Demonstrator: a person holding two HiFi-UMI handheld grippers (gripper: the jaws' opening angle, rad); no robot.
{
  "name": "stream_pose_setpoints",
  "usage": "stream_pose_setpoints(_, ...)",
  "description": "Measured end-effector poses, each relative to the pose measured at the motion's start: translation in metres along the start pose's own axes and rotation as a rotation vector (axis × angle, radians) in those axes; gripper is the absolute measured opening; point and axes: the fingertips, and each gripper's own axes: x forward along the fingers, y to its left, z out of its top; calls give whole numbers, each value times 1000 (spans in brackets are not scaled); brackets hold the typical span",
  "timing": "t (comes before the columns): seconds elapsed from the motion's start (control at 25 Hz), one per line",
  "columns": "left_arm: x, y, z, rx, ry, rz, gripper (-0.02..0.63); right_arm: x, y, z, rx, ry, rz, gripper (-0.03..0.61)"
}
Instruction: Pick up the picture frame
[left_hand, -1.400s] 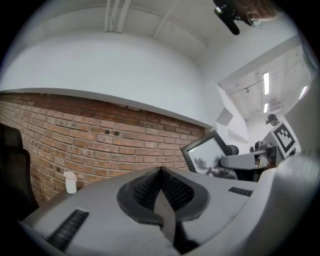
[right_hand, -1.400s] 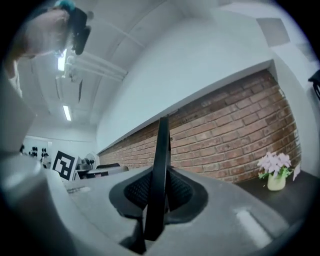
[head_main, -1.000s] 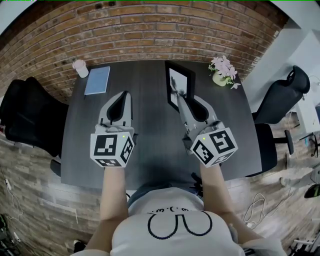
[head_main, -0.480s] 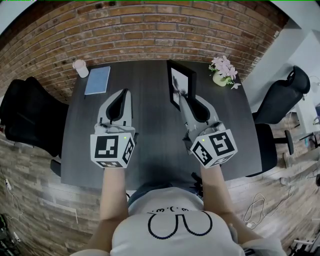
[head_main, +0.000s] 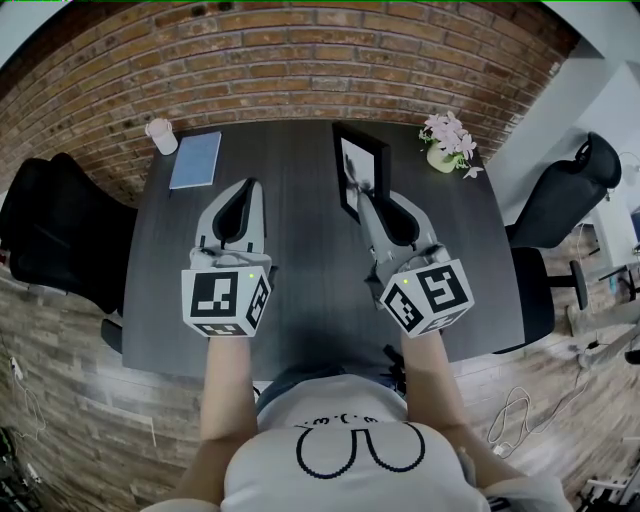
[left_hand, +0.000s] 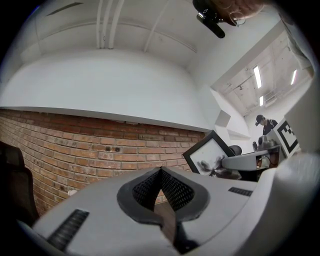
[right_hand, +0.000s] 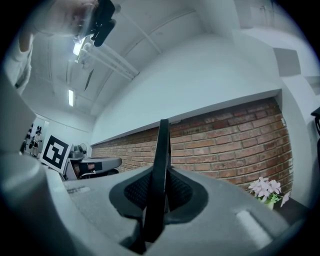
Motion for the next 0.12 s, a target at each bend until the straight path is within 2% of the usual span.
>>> stream_pose_setpoints(0.12,0,1,-1,-2,1,-1,-2,1,0,-1,-1,1,0,40)
